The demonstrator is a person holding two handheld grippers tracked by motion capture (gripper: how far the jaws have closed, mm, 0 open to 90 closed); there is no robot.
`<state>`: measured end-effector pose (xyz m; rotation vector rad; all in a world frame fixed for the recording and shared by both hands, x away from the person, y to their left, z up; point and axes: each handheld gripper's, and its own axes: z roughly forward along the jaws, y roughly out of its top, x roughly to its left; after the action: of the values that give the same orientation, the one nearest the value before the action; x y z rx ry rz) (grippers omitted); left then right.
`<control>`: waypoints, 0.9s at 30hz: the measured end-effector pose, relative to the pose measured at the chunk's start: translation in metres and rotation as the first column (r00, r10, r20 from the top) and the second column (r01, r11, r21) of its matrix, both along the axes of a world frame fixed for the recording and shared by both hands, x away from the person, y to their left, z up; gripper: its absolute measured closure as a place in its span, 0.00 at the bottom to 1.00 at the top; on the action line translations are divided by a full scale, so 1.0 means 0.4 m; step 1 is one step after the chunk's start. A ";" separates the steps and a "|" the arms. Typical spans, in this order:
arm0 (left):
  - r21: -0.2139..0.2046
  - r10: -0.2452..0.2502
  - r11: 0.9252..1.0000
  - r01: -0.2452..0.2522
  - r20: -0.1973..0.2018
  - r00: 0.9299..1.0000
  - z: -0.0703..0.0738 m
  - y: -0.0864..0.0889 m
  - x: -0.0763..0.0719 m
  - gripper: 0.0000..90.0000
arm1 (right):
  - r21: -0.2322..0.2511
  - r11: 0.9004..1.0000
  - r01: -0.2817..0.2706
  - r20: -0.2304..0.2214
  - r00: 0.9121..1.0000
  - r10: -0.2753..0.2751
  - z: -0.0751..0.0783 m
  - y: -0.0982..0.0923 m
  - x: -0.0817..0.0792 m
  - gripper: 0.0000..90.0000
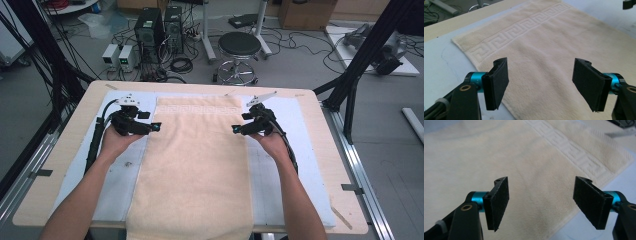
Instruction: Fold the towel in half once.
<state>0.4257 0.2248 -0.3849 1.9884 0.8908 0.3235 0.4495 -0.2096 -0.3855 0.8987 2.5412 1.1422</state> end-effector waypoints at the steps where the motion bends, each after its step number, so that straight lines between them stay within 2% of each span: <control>1: -0.001 0.005 1.000 -0.006 -0.019 1.000 -0.014 0.001 0.008 0.35 | 0.000 1.000 0.010 -0.008 1.000 -0.010 -0.010 0.000 0.007 0.32; 5: 0.036 0.032 0.999 -0.031 -0.040 0.999 -0.063 -0.001 0.031 0.37 | -0.023 0.999 0.039 -0.016 0.999 -0.039 -0.044 0.003 0.028 0.32; 8: 0.080 0.055 0.995 -0.051 -0.049 0.997 -0.092 -0.003 0.049 0.37 | -0.053 0.997 0.056 -0.053 0.997 -0.059 -0.070 0.005 0.041 0.32; 12: 0.079 0.081 0.994 -0.077 -0.041 0.996 -0.113 -0.009 0.061 0.38 | -0.089 0.993 0.076 -0.041 0.996 -0.080 -0.088 0.009 0.049 0.36; 16: 0.085 0.095 0.992 -0.089 -0.073 0.993 -0.132 -0.017 0.068 0.40 | -0.125 0.987 0.098 -0.035 0.994 -0.103 -0.101 0.015 0.054 0.37; 17: 0.091 0.095 0.992 -0.088 -0.083 0.992 -0.136 -0.018 0.069 0.42 | -0.128 0.987 0.094 -0.044 0.994 -0.101 -0.106 0.017 0.055 0.40; 19: 0.102 0.107 0.990 -0.099 -0.072 0.992 -0.140 -0.024 0.067 0.45 | -0.149 0.985 0.087 -0.053 0.994 -0.096 -0.115 0.026 0.055 0.43; 21: 0.147 0.117 0.983 -0.108 -0.057 0.991 -0.136 -0.030 0.062 0.51 | -0.143 0.986 0.091 -0.045 0.994 -0.098 -0.118 0.032 0.052 0.47; 24: 0.178 0.129 0.977 -0.119 -0.042 0.991 -0.134 -0.042 0.054 0.62 | -0.144 0.987 0.073 -0.060 0.995 -0.082 -0.113 0.037 0.048 0.61; 27: 0.156 0.149 0.978 -0.137 -0.063 0.987 -0.131 -0.043 0.053 0.74 | -0.134 0.988 0.078 -0.072 0.993 -0.088 -0.110 0.043 0.044 0.73</control>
<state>0.4469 0.2076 -0.4375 2.0914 1.0883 0.4113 0.4670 -0.1925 -0.4297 1.0236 2.5781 0.9213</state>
